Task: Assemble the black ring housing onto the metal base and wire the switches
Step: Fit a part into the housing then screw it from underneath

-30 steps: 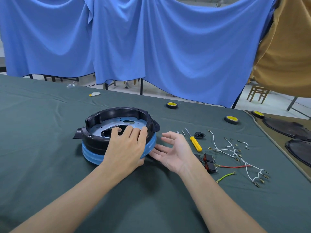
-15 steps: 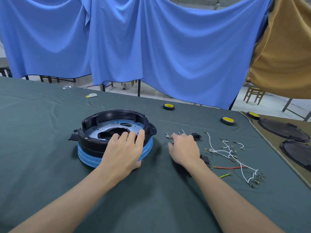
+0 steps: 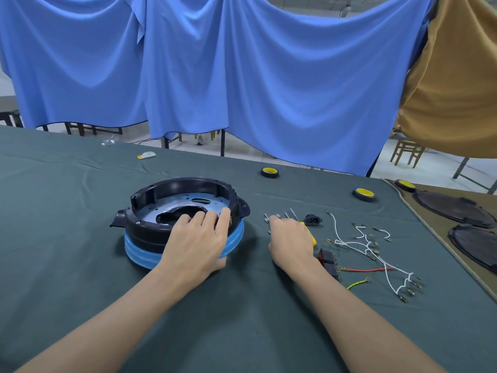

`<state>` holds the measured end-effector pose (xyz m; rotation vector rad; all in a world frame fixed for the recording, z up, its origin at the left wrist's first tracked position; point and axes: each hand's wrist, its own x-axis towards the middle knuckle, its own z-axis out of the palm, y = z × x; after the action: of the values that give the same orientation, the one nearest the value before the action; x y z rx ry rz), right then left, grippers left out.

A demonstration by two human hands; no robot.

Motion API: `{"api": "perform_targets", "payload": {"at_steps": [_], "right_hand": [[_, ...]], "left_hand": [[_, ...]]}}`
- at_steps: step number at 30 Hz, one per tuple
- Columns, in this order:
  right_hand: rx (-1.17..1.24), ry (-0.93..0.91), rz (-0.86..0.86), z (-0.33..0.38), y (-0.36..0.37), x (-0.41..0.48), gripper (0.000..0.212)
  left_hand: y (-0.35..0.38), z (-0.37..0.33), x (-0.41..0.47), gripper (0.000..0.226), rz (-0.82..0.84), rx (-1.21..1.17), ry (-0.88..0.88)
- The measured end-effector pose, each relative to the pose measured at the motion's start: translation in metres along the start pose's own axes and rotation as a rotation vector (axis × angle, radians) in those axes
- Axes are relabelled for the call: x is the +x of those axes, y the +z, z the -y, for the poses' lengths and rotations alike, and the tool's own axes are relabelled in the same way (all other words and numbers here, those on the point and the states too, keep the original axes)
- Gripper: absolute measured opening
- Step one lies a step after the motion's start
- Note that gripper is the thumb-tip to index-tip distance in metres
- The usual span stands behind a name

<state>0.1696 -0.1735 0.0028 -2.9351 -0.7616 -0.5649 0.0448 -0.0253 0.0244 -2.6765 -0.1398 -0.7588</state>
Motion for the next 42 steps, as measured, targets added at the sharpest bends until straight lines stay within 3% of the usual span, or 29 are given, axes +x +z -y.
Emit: {"api": "perform_targets", "payload": {"at_steps": [6,15,22,28,31,34,42], "right_hand": [[0.102,-0.014,-0.059,0.003,-0.005,-0.006,0.021],[0.706,0.059,-0.187,0.007,-0.034,-0.003,0.02],[1.037,0.152,-0.228,0.009,-0.065,0.001,0.009],[1.183,0.176,-0.238,0.014,-0.091,-0.001,0.009],[1.216,0.16,-0.248,0.017,-0.101,-0.003,0.008],[1.27,0.16,-0.253,0.02,-0.11,-0.004,0.01],[1.309,0.126,-0.203,0.027,-0.116,-0.001,0.013]], "left_hand": [[-0.001,0.009,0.008,0.084,-0.066,-0.03,-0.073],[-0.036,0.019,0.031,0.093,-0.266,-0.23,-0.376],[-0.07,0.04,0.045,0.085,-0.308,-0.811,-0.728],[-0.089,0.059,0.046,0.071,-0.352,-1.261,-0.888],[-0.093,0.066,0.044,0.041,-0.367,-1.466,-0.914],[-0.093,0.073,0.041,0.015,-0.302,-1.643,-0.923],[-0.057,0.088,0.026,0.035,0.122,-2.052,-1.047]]}}
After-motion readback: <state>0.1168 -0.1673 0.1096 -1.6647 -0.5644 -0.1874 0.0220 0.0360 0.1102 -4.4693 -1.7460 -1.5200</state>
